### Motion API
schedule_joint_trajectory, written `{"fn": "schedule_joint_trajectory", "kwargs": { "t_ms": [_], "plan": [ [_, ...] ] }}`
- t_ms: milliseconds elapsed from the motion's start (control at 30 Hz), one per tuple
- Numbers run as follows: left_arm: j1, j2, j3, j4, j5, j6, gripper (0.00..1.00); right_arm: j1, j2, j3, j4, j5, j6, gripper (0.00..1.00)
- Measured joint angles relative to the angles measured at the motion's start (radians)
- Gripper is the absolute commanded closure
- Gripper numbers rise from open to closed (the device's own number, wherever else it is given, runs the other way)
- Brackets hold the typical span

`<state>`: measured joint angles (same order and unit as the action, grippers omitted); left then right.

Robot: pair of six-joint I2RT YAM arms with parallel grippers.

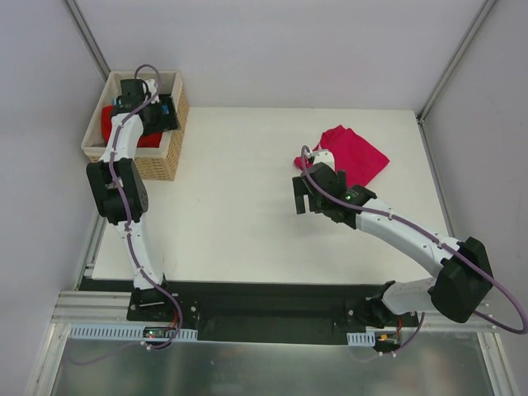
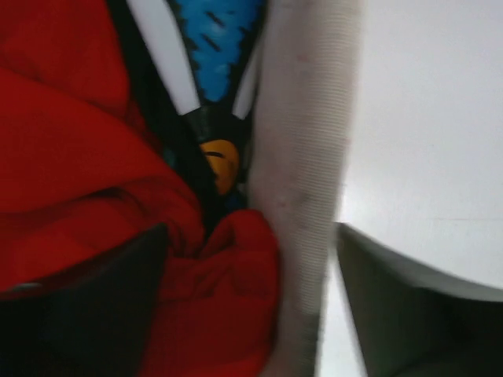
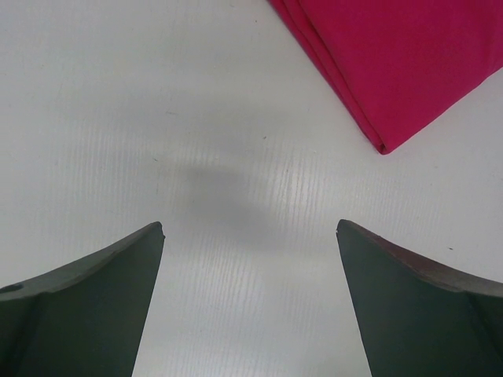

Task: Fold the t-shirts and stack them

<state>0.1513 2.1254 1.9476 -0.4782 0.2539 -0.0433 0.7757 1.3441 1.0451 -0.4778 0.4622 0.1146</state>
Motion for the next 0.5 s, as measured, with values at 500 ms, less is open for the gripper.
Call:
{"fn": "schedule_joint_trajectory", "kwargs": {
  "t_ms": [500],
  "plan": [
    [-0.154,-0.323,0.012,-0.035,-0.217,-0.055,0.01,-0.016,0.002,0.082,0.002,0.047,-0.024,0.04]
  ]
}}
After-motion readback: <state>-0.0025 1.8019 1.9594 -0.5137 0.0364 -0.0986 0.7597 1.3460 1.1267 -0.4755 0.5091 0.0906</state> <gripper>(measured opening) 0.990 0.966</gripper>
